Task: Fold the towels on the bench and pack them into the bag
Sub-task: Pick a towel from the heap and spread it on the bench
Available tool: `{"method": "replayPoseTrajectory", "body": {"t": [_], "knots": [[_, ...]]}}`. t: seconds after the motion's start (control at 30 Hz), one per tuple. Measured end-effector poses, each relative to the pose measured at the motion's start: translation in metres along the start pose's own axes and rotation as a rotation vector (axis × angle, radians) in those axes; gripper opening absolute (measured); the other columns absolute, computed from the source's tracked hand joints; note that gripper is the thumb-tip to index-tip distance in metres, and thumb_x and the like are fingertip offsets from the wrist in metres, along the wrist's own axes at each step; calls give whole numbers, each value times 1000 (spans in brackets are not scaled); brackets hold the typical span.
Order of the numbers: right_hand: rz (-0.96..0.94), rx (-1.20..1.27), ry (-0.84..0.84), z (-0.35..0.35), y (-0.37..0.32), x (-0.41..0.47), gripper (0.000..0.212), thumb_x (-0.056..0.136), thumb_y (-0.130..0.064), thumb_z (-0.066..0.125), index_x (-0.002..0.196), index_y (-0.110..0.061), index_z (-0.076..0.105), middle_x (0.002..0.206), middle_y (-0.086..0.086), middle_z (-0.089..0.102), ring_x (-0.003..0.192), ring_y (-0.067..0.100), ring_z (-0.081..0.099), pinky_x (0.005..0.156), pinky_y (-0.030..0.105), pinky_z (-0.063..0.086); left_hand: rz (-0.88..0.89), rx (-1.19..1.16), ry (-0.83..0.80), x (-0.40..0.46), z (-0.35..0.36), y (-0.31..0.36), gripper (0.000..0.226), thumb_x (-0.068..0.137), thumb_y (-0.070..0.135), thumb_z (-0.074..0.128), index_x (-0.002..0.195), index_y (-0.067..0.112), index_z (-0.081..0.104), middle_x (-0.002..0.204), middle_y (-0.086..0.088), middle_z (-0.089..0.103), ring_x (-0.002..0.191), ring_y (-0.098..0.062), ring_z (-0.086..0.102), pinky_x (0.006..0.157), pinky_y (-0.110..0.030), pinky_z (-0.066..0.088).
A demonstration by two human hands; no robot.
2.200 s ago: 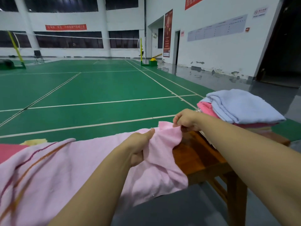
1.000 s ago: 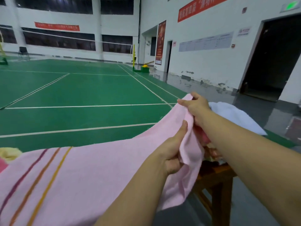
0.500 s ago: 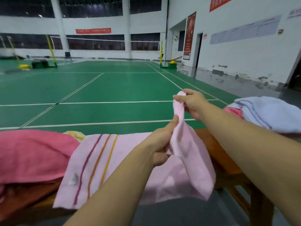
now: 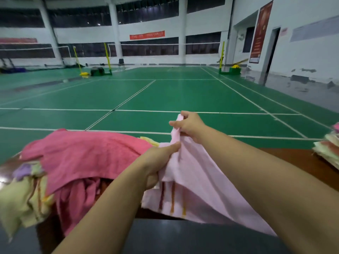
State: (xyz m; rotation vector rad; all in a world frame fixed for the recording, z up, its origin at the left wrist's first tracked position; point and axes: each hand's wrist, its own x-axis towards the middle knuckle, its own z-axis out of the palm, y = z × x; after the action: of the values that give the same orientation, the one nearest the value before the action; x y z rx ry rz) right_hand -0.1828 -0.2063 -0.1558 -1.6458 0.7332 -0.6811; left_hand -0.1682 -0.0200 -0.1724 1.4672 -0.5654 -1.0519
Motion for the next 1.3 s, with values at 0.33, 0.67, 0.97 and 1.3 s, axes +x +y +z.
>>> {"method": "replayPoseTrajectory", "body": {"t": [0.33,0.67,0.97,1.3], "knots": [[62,-340,-99,73,32,5,75,98,-41,62,155,-3,32,157,13,39,137,29,47,91,22,40,-10,817,263,-15,-55,-2,45,95,44,60,112,3,67,103,-11,70,84,-27,63,72,-33,48],[-33,-285,-96,56,21,0,67,103,-55,42,157,-17,32,163,0,32,146,25,37,119,44,32,-255,1111,55,-38,-58,9,58,88,67,61,80,10,59,60,-3,66,44,-15,64,47,-24,52],[-64,-590,177,-57,67,-38,49,100,-42,57,140,-14,54,145,1,55,131,22,53,108,37,43,248,1277,669,14,-30,4,41,98,53,54,99,12,59,103,-11,68,98,-37,64,73,-36,42],[294,-918,391,-163,92,-91,51,80,-58,64,106,-14,66,120,12,68,109,36,61,87,38,52,169,1199,673,40,-20,-3,39,86,42,71,108,11,62,111,-17,69,102,-39,64,80,-39,48]]}}
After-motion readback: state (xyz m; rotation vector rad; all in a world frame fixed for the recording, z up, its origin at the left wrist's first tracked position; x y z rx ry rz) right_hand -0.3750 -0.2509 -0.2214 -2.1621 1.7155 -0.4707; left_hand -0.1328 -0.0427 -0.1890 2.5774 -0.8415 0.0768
